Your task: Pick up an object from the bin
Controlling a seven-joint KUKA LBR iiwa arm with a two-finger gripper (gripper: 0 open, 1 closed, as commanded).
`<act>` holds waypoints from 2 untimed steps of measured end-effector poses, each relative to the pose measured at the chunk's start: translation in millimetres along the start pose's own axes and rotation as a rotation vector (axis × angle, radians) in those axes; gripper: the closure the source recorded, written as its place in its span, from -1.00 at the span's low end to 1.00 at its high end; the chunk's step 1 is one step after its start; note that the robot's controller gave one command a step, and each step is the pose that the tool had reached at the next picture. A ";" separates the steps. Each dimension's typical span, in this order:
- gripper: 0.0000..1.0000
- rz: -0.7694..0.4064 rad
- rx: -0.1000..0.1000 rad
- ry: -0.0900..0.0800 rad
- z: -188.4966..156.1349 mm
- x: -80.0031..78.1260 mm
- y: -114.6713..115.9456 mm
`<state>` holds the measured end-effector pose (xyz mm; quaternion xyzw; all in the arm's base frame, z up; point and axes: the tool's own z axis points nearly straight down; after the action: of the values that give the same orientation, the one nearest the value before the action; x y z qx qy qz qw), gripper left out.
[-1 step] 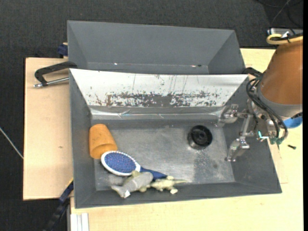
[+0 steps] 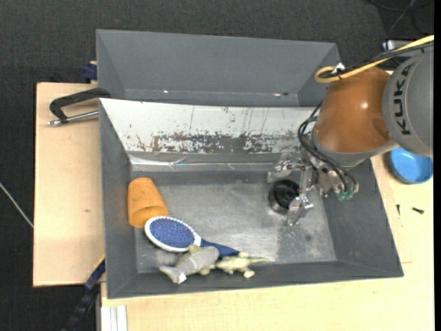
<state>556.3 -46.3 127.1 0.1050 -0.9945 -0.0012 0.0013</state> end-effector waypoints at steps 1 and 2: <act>-1.00 0.149 0.001 -0.008 54.8 -24.1 -21.0; -1.00 0.068 0.009 -0.009 53.7 -28.8 -14.6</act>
Offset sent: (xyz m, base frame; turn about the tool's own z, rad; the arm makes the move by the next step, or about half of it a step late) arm 0.0254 -0.0162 -0.0571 0.1475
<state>587.4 -54.4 73.2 0.0710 -0.9975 0.0029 -0.0035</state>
